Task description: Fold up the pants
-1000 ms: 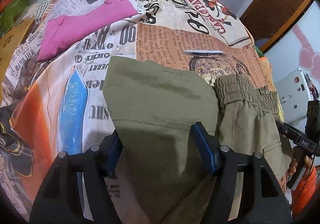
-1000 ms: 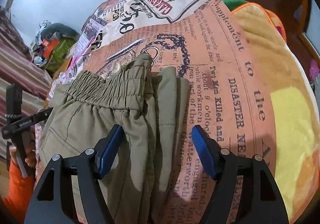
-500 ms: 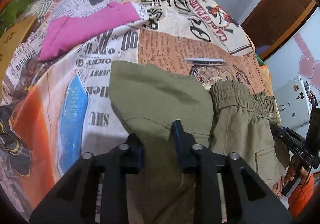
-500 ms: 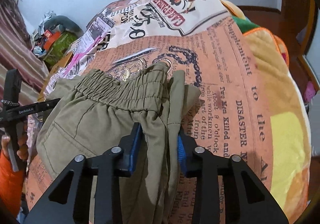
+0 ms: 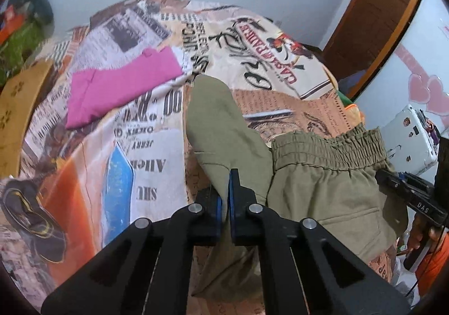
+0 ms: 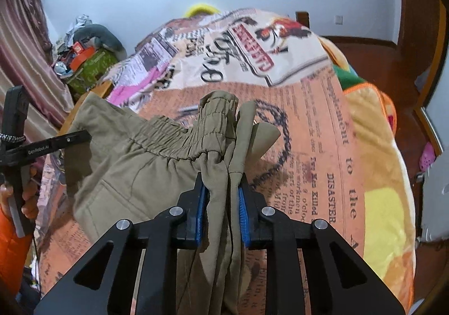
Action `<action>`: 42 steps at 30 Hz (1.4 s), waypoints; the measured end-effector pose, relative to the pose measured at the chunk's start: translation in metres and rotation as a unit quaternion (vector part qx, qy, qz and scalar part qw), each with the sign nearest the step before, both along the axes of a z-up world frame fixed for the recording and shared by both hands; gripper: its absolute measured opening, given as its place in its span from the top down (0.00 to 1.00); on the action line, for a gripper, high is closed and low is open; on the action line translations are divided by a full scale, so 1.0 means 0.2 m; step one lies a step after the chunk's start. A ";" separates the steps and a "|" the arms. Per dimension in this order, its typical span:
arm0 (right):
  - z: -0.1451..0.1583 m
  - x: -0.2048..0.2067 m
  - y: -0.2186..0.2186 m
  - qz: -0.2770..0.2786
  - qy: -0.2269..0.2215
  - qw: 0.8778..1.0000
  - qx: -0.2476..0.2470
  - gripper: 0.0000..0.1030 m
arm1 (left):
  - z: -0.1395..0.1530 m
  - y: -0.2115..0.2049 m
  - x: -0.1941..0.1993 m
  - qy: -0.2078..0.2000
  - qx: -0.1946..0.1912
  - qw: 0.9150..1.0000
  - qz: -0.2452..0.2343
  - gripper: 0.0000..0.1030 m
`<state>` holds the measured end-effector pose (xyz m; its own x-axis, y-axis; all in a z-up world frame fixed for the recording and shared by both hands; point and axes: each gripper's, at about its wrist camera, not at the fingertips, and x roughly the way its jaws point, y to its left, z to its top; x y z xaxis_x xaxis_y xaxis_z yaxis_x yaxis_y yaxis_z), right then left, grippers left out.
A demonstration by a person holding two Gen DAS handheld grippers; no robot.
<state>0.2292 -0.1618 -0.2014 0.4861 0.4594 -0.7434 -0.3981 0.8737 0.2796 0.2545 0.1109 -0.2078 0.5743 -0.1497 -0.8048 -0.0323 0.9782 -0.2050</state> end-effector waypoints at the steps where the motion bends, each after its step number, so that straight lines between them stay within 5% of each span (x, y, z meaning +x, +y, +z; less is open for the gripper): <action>1: 0.02 0.00 0.01 0.001 -0.003 1.000 0.001 0.82 | 0.02 0.00 -0.01 -0.004 0.003 1.000 -0.002 0.96; 20: 0.30 0.21 0.31 0.040 -0.077 0.996 0.021 0.83 | 0.37 0.28 0.01 -0.093 0.053 0.993 0.043 0.97; 42: 0.22 0.73 1.08 0.112 -0.078 0.991 0.017 0.83 | 0.16 0.96 0.39 -0.083 0.091 0.983 0.138 0.97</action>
